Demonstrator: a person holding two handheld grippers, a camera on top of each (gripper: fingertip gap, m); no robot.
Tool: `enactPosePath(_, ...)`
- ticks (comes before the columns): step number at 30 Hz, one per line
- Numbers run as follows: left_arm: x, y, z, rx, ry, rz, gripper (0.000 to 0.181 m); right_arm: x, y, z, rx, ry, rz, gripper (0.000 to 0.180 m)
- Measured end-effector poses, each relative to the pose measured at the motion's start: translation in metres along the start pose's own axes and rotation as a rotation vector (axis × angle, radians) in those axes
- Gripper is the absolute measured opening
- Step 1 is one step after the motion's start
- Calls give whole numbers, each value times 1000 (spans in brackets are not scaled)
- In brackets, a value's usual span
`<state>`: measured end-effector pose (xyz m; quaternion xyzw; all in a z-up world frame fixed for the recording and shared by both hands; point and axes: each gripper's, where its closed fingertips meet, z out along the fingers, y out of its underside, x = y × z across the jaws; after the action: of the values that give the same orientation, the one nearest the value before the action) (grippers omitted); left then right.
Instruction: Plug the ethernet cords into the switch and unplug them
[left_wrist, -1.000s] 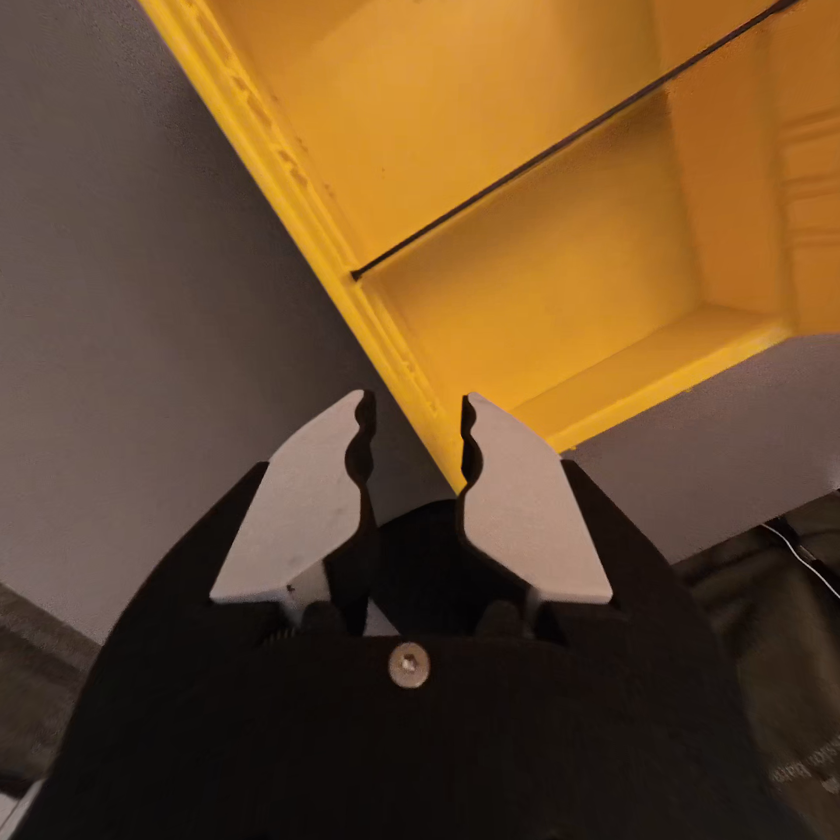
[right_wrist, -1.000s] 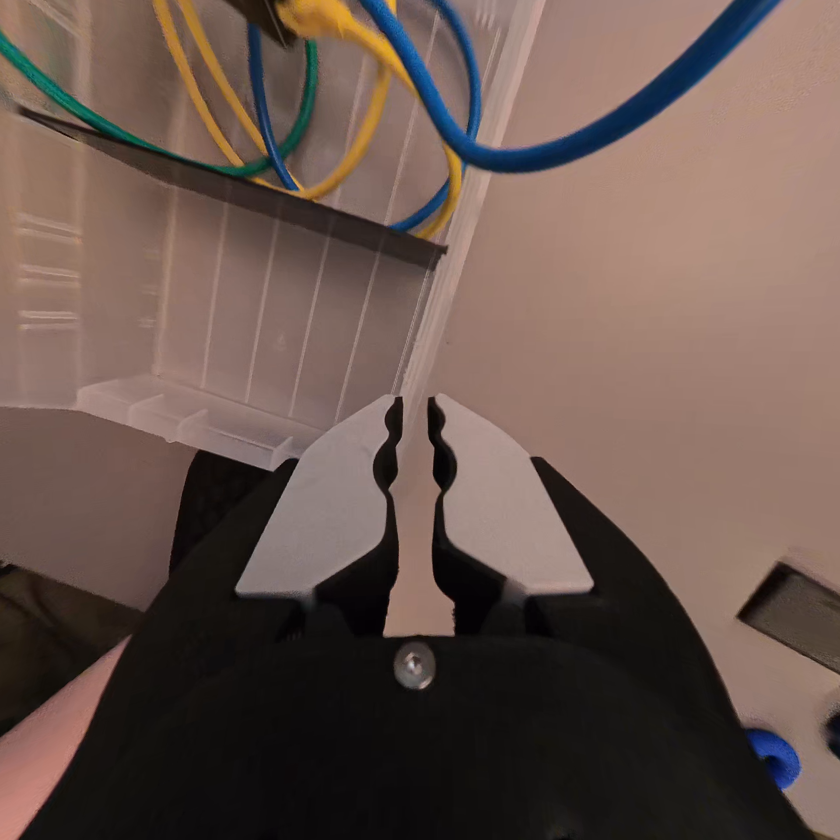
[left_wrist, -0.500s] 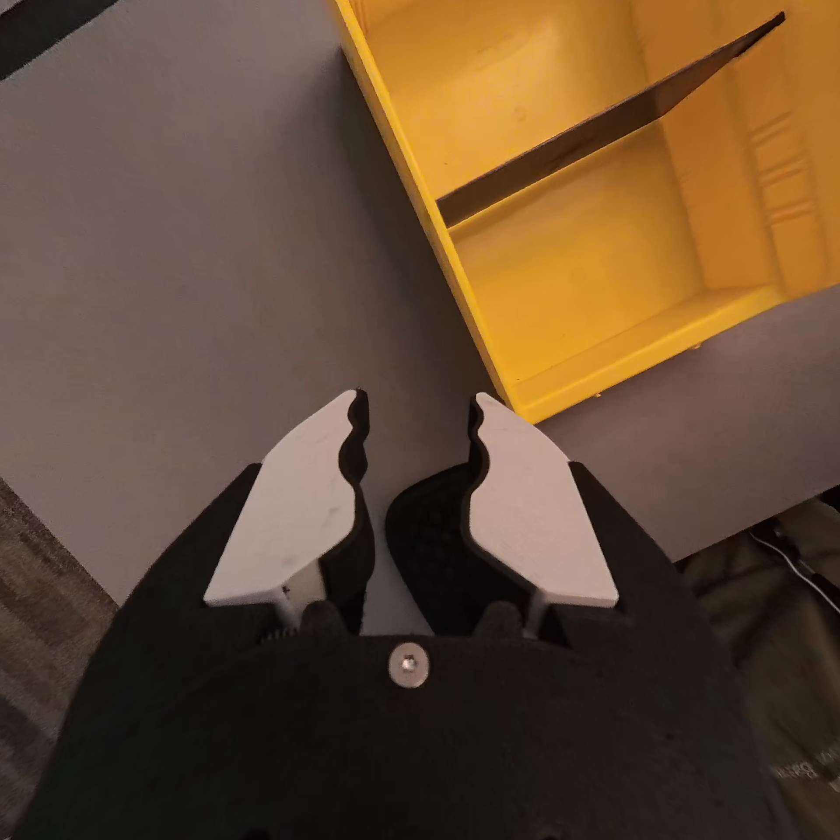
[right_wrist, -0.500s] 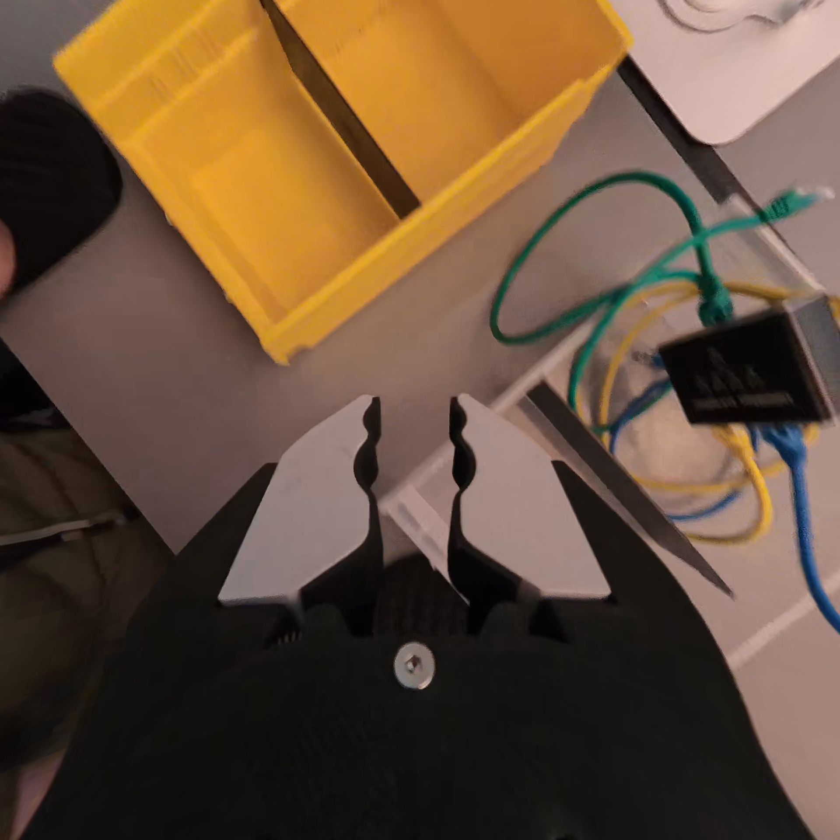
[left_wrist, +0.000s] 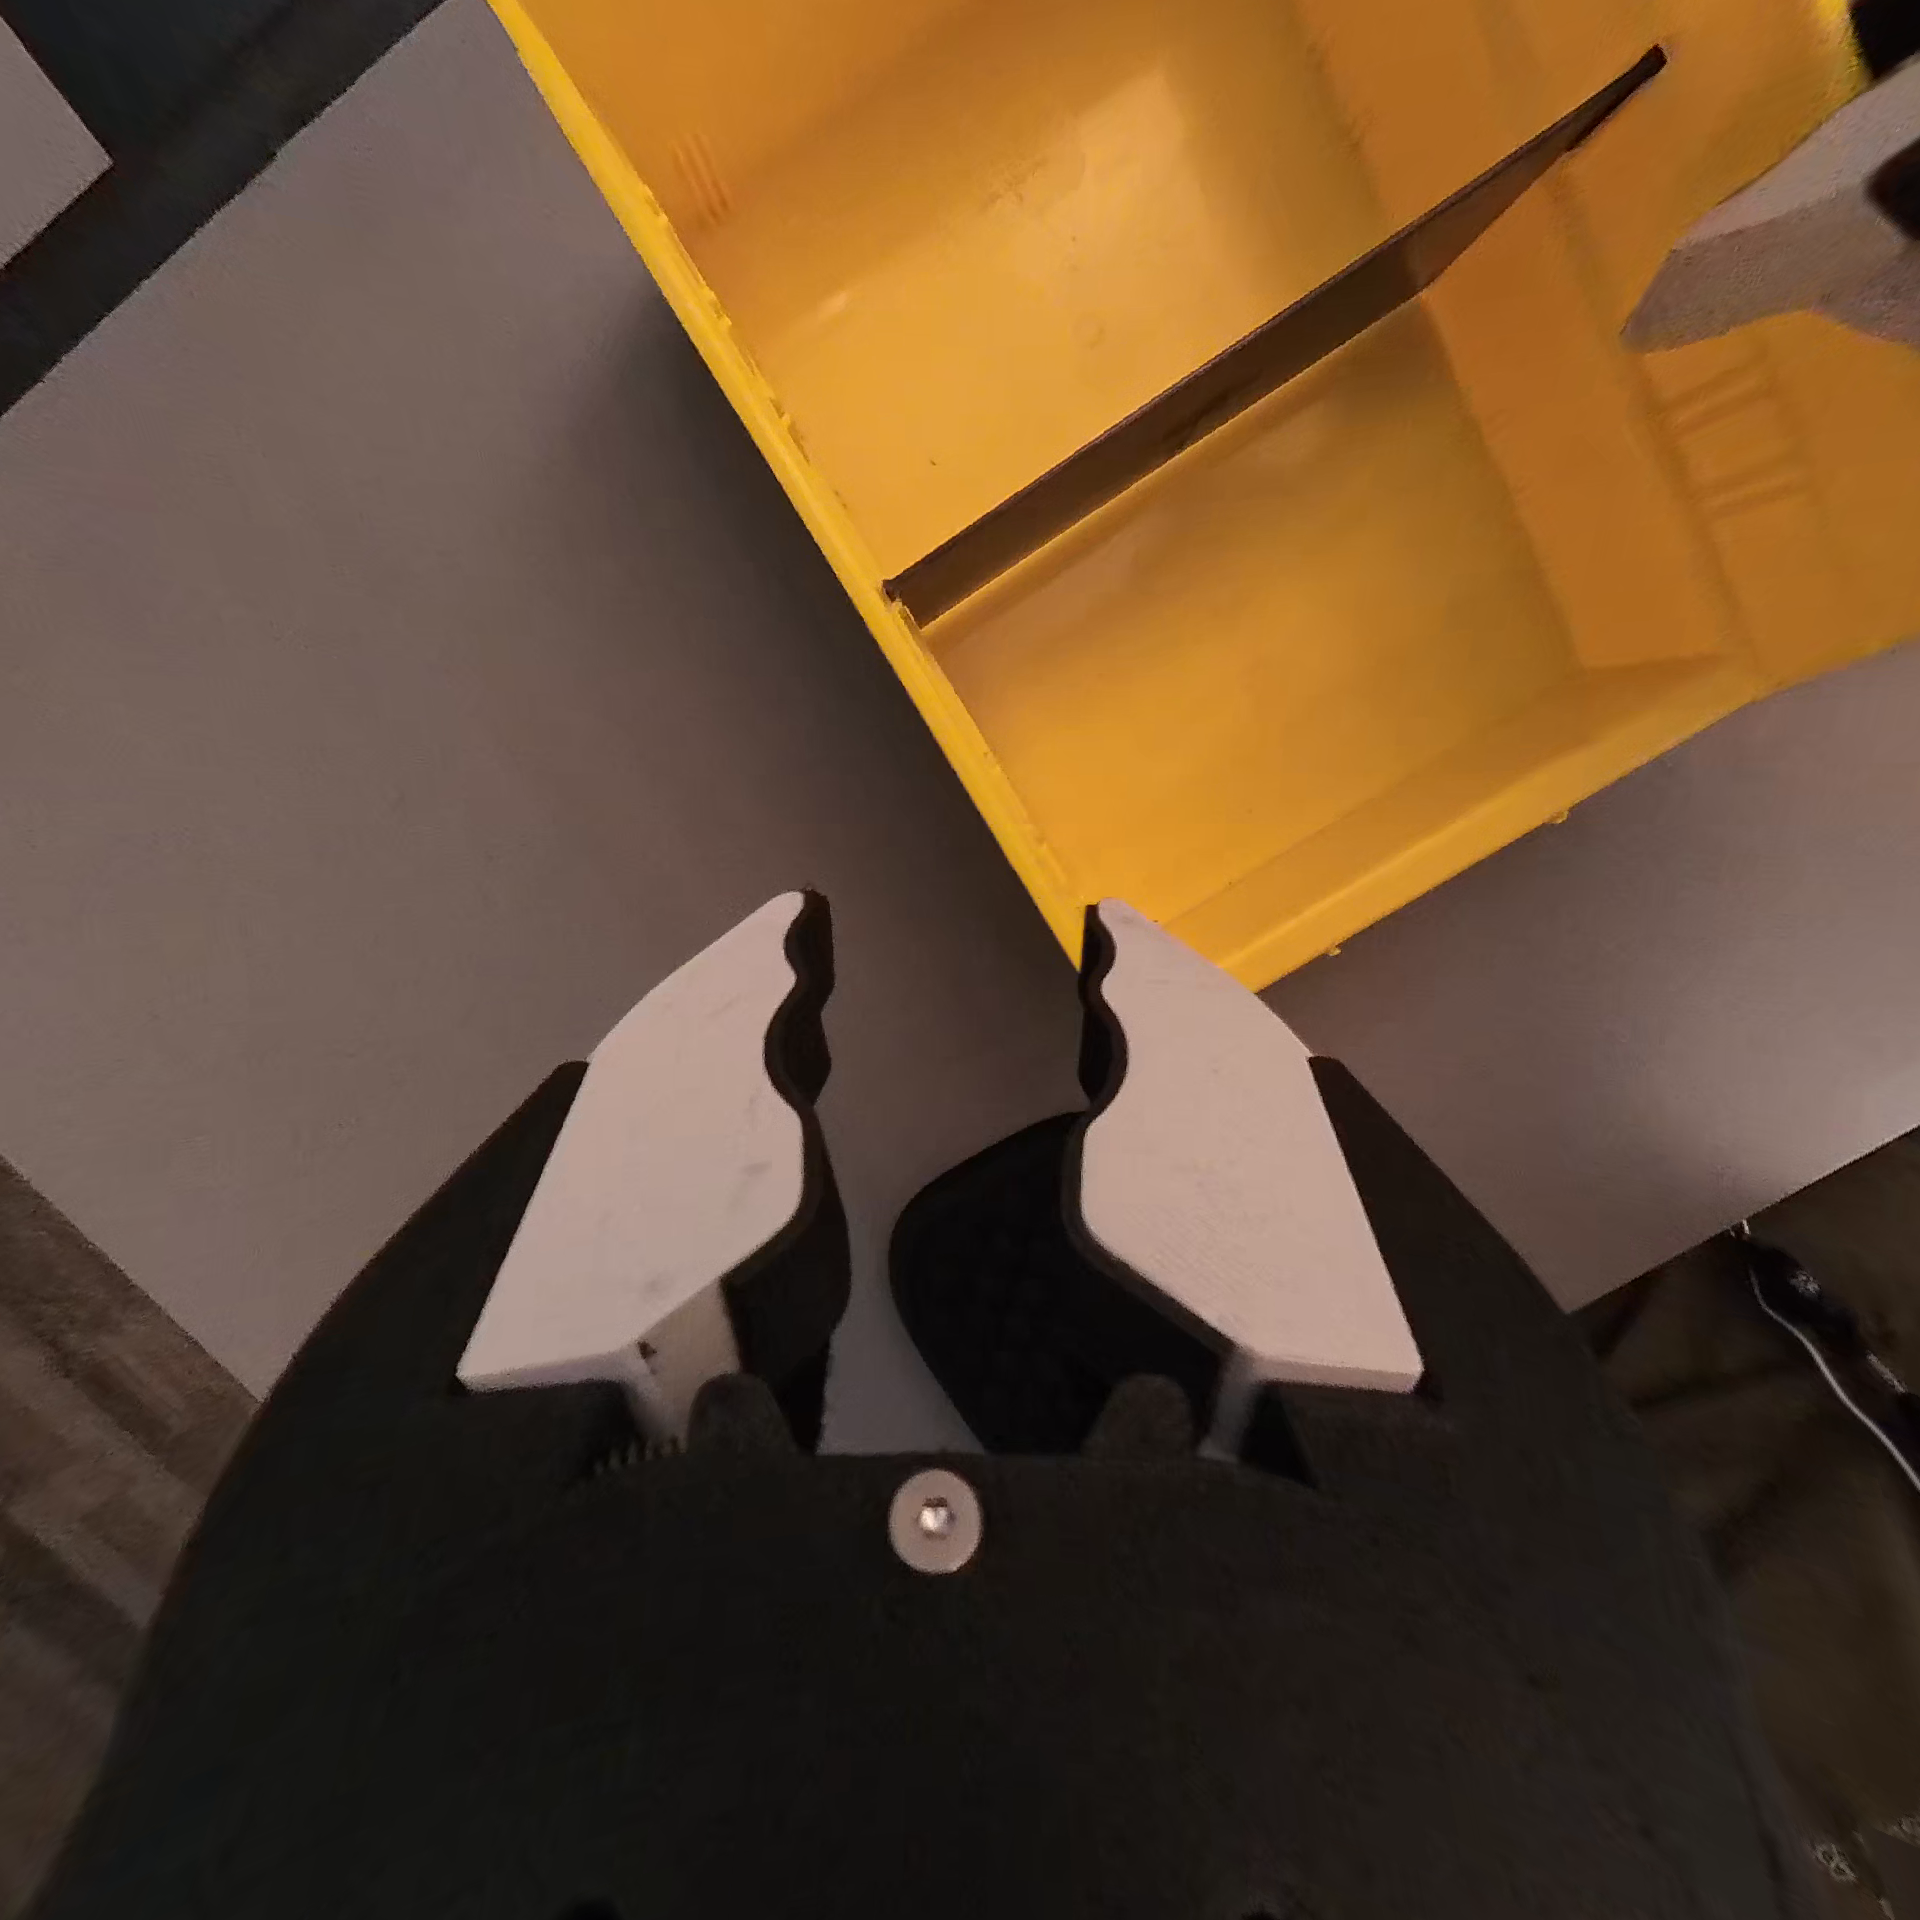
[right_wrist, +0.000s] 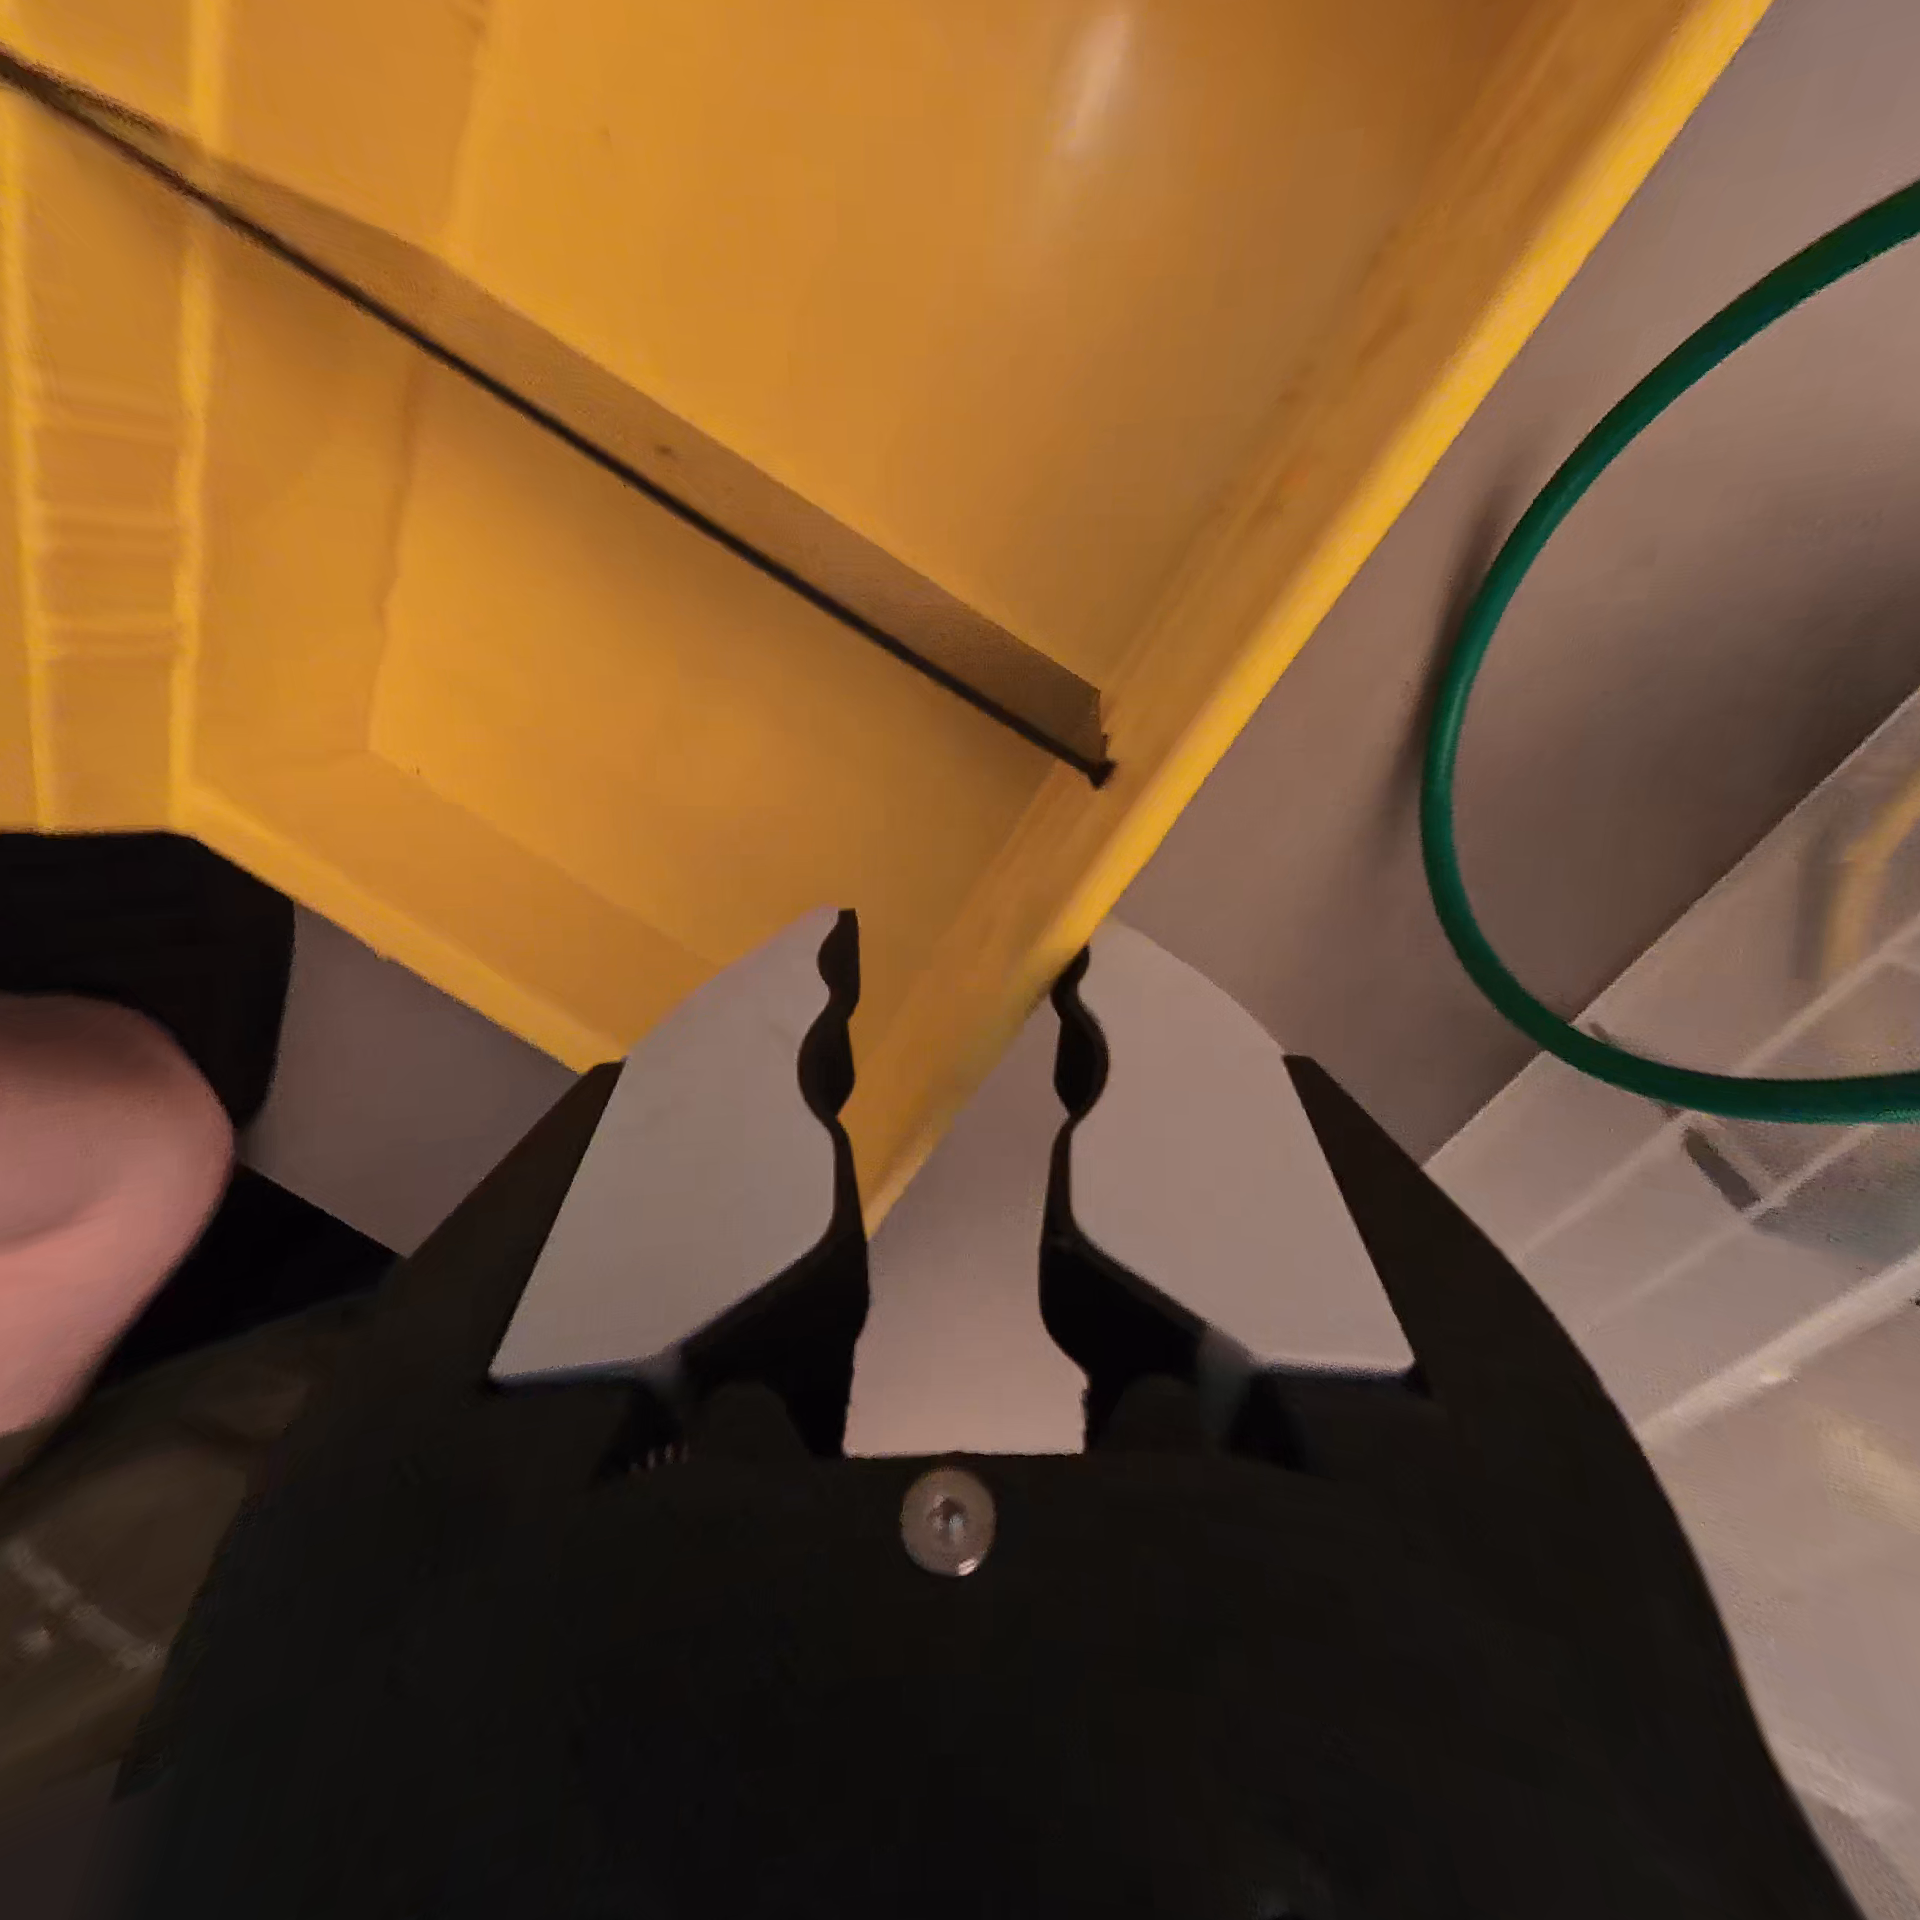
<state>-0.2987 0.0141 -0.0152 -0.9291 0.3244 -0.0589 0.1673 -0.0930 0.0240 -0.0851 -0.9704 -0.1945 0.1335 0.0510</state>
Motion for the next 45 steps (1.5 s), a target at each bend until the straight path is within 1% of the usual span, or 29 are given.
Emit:
enactPosePath(3,0,-2,-1,11,-1,2,45,9,-6,16,-11,42,91,32)
enactPosePath(6,-1,-6,-5,48,-1,-1,45,11,-1,34,-59,34,164,26)
enactPosePath(7,-2,-8,-7,65,-2,-5,45,15,0,37,-61,56,168,16)
enactPosePath(10,-7,-15,-16,134,-14,-20,45,19,-1,35,-53,47,195,8)
enactPosePath(13,-13,-27,-34,253,-26,-42,45,24,-3,26,-64,61,179,6)
enactPosePath(17,-21,-38,-67,444,-37,-72,49,28,-8,-4,-84,85,114,5)
enactPosePath(21,-34,-32,-98,599,-32,-136,52,22,-3,-49,-108,27,83,5)
enactPosePath(23,-40,-26,-105,627,-22,-172,52,26,2,-76,-114,22,58,5)
enactPosePath(25,-38,-23,-103,625,19,-168,52,39,12,-106,-118,24,53,5)
enactPosePath(29,-22,-38,-86,590,114,-129,57,88,46,-168,-108,29,110,5)
enactPosePath(32,3,-60,-60,524,191,-77,64,142,79,-210,-79,41,203,5)
enactPosePath(35,59,-93,-35,507,408,-7,67,199,115,-243,-35,37,330,5)
enactPosePath(37,98,-116,-14,494,511,10,69,234,141,-258,-16,33,416,5)
enactPosePath(39,137,-141,7,527,559,13,71,267,165,-268,15,45,485,6)
enactPosePath(41,181,-155,24,524,650,1,75,299,188,-273,42,67,544,6)
enactPosePath(45,248,-162,61,467,692,-32,76,351,230,-269,74,90,654,6)
